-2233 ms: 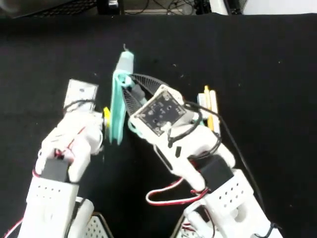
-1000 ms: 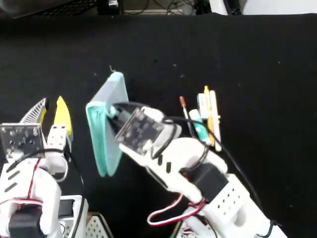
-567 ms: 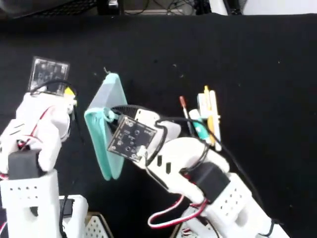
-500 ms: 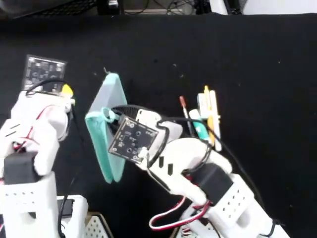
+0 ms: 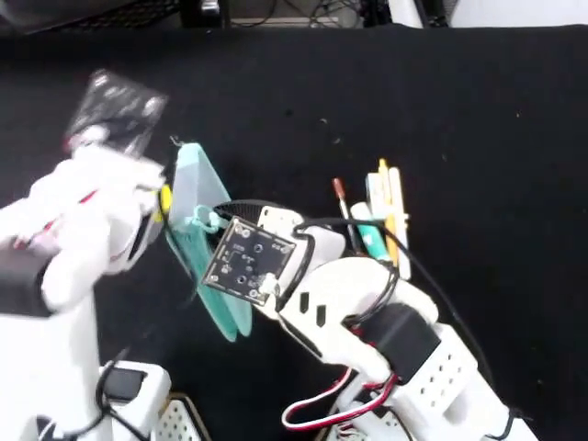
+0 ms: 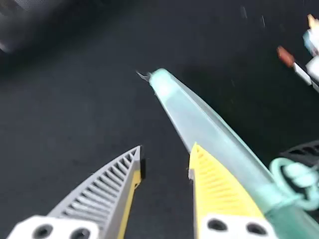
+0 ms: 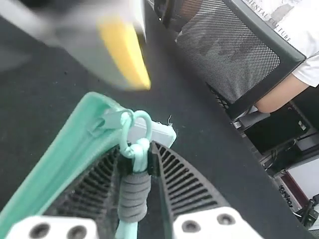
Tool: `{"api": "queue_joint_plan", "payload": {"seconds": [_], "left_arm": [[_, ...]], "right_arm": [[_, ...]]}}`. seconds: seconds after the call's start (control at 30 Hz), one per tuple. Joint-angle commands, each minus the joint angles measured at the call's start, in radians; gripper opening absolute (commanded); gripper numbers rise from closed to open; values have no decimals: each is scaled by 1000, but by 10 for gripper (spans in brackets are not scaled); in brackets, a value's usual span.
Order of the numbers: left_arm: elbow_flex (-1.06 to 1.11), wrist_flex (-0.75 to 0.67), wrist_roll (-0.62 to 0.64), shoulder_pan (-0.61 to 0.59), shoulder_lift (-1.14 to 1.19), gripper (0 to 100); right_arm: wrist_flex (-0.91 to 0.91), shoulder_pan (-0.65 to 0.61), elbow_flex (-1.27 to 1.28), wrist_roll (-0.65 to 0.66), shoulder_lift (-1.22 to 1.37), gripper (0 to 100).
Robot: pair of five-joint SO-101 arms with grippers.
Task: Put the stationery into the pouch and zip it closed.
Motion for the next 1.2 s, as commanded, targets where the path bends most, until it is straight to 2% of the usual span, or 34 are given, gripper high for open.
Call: {"api": "queue_joint_plan", "payload": {"seconds": [0.0,0.3,0.6,0.9,1.17], "left_arm": [[-4,12,-6,53,2,173],[61,23,-9,59,-5,173],[107,55,-6,67,-173,173],[189,63,-9,59,-428,173],[206,63,-6,64,-476,173]], "right_arm": [[-25,40,-44,5,-8,12],[-20,69,-42,5,-10,12],[-87,112,-44,0,-8,12],[103,-23,-41,-3,-16,12],[160,-92,12,5,-18,12]]}}
